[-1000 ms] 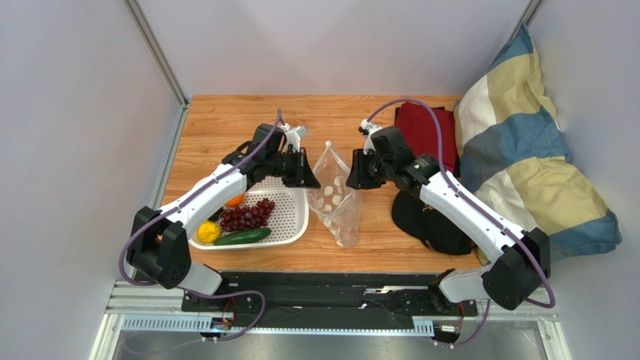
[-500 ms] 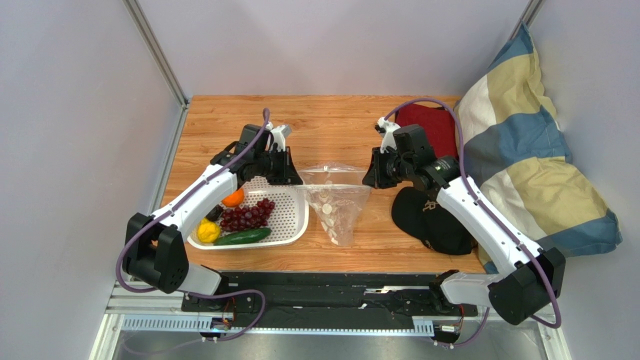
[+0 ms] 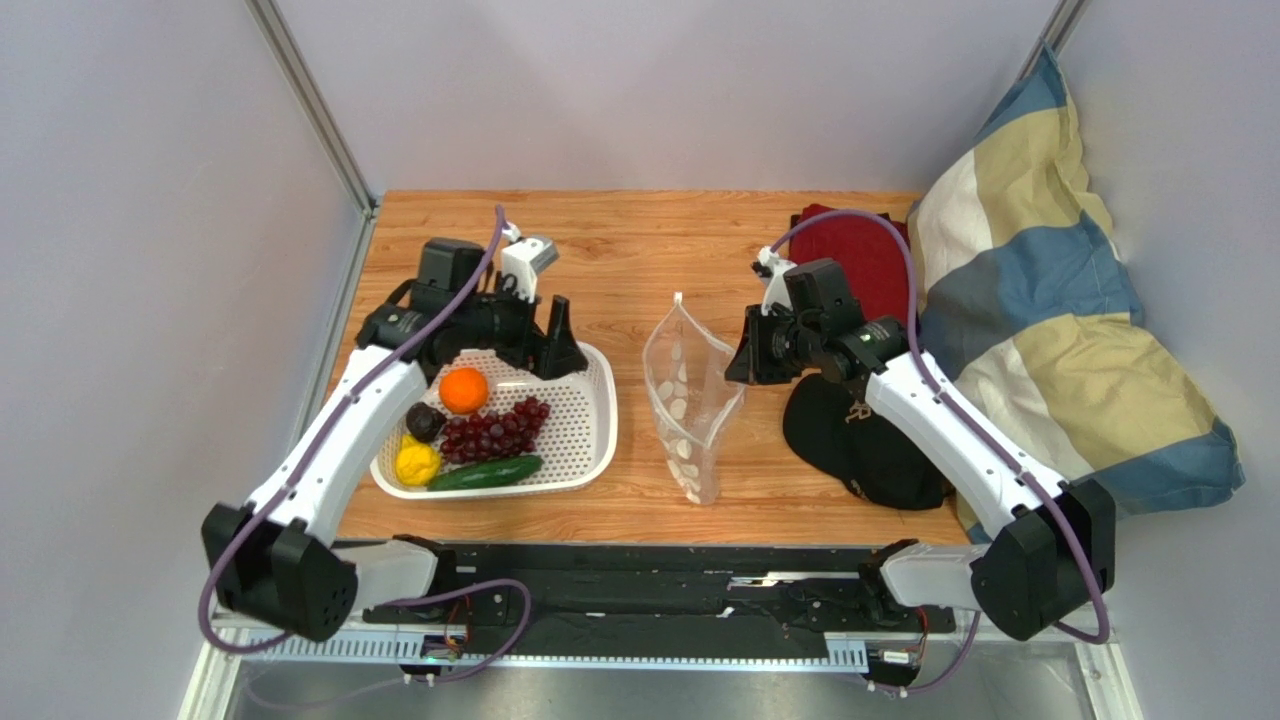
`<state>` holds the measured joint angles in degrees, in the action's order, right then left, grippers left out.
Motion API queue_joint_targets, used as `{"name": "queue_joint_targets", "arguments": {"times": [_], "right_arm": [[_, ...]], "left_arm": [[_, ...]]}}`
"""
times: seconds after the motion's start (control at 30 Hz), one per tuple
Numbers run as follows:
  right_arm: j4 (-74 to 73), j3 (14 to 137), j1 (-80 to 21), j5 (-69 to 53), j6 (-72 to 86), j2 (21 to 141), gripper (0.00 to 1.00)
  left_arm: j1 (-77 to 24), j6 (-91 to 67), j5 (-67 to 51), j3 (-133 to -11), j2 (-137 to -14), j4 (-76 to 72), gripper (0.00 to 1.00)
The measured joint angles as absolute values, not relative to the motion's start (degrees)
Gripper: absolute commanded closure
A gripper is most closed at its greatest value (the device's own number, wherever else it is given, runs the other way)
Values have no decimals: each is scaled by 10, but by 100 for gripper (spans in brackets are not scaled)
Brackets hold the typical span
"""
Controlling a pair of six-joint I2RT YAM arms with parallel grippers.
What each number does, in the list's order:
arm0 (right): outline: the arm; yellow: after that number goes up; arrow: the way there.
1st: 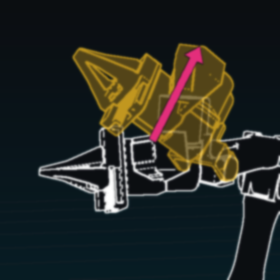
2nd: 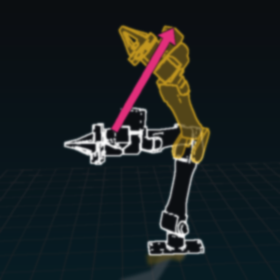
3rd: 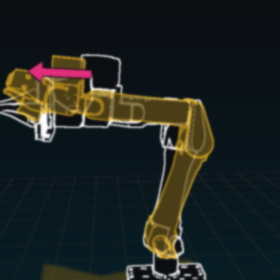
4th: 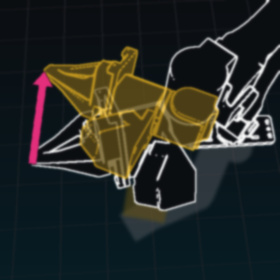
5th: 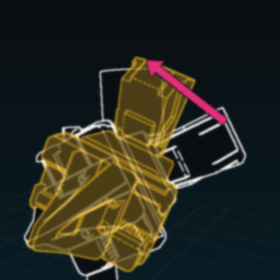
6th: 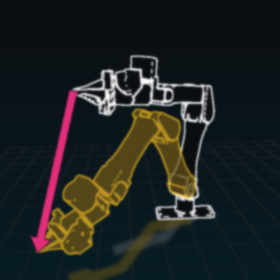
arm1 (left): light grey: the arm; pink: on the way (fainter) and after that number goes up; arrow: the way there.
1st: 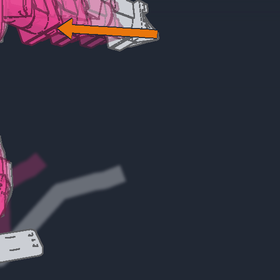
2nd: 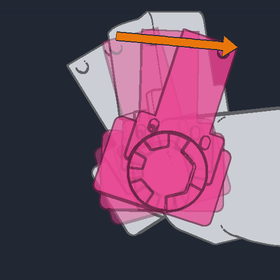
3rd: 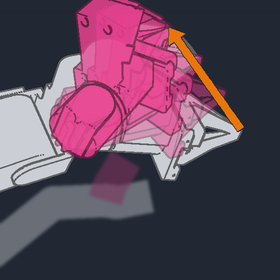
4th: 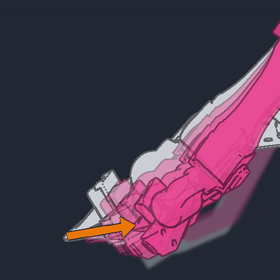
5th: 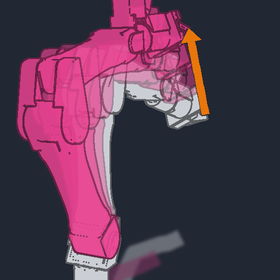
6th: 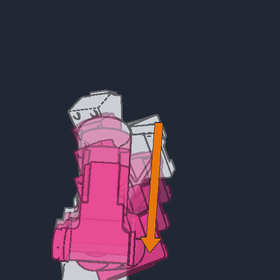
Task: Place the food in the zip-top bag and seal the zipper
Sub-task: Open the zipper of the food storage bag, then pick up the fake fruit from the bin.
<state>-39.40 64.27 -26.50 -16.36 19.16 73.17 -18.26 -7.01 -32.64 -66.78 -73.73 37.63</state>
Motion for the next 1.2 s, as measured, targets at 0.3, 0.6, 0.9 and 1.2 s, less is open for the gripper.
{"name": "queue_joint_targets", "arguments": {"times": [0.3,0.6,0.9,1.2], "right_arm": [[-365,613,-281,-181,238,741,100],[-346,615,-284,-203,272,743,100],[-309,627,-285,-236,319,765,100],[-278,627,-285,-263,350,781,100]], "left_arm": [[-165,240,-260,-609,-650,480,2],[-170,403,-203,-529,-707,471,2],[-223,434,-133,-466,-769,381,5],[-223,430,-87,-462,-832,327,61]]}}
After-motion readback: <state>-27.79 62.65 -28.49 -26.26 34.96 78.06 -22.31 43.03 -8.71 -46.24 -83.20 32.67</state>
